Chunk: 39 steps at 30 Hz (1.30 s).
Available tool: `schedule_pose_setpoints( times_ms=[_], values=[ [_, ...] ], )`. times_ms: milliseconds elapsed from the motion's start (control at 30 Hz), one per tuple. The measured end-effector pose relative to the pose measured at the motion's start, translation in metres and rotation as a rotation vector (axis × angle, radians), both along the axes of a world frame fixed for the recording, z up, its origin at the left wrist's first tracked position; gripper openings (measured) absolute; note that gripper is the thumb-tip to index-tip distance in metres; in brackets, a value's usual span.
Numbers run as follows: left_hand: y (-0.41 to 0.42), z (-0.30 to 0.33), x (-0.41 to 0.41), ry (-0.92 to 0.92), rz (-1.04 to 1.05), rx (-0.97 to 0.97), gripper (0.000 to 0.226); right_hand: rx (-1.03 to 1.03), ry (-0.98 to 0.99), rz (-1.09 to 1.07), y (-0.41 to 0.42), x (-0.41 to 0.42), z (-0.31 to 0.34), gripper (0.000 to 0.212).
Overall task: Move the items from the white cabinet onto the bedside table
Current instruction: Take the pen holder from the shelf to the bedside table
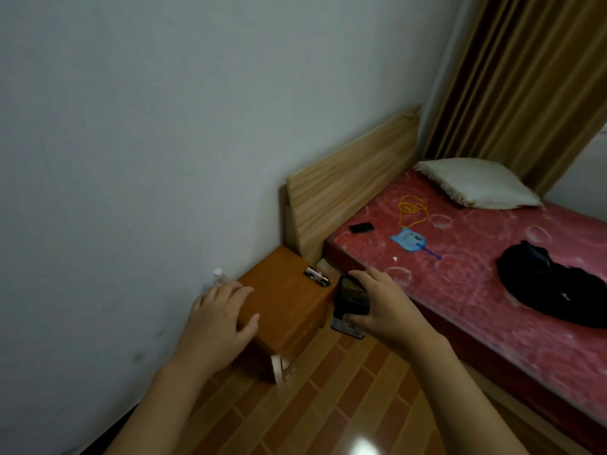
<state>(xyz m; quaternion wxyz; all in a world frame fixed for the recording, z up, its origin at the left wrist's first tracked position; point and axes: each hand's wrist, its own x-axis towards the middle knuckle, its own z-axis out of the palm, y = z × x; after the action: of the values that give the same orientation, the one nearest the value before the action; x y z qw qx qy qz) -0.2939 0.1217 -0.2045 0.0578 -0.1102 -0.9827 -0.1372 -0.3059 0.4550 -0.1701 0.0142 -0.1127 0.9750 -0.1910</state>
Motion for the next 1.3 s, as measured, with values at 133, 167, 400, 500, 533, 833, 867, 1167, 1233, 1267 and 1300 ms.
schedule_pose_setpoints(
  times_ms=[133,167,400,500,533,833,867,1167,1233,1267,1300],
  values=[
    [-0.012,-0.003,-0.056,-0.020,0.032,-0.012,0.062,-0.017,-0.010,0.040,-0.012,-0.072,-0.011,0.089],
    [-0.017,-0.004,-0.069,-0.028,0.032,-0.013,0.061,-0.020,-0.017,0.043,-0.016,-0.088,-0.013,0.089],
    [-0.059,-0.018,-0.170,-0.067,0.022,-0.009,0.059,-0.038,-0.065,0.040,-0.056,-0.185,-0.040,0.086],
    [-0.074,-0.030,-0.221,-0.082,-0.019,0.015,0.061,-0.058,-0.087,-0.007,-0.075,-0.225,-0.051,0.093],
    [-0.079,-0.034,-0.238,-0.087,-0.039,0.018,0.060,-0.060,-0.094,-0.025,-0.082,-0.237,-0.055,0.094],
    [-0.117,-0.056,-0.392,-0.141,-0.242,0.036,0.060,-0.047,-0.154,-0.186,-0.131,-0.330,-0.080,0.091],
    [-0.118,-0.060,-0.406,-0.144,-0.262,0.036,0.059,-0.049,-0.163,-0.200,-0.133,-0.338,-0.085,0.091],
    [-0.096,-0.124,-0.495,-0.222,-0.338,0.018,0.053,-0.039,-0.245,-0.238,-0.120,-0.417,-0.150,0.090],
    [-0.089,-0.141,-0.509,-0.235,-0.341,0.000,0.053,-0.044,-0.248,-0.227,-0.118,-0.433,-0.169,0.090],
    [-0.084,-0.152,-0.517,-0.248,-0.339,-0.010,0.054,-0.051,-0.249,-0.226,-0.116,-0.443,-0.182,0.090],
    [-0.080,-0.163,-0.525,-0.257,-0.336,-0.016,0.053,-0.059,-0.253,-0.227,-0.114,-0.452,-0.195,0.091]
  ],
)
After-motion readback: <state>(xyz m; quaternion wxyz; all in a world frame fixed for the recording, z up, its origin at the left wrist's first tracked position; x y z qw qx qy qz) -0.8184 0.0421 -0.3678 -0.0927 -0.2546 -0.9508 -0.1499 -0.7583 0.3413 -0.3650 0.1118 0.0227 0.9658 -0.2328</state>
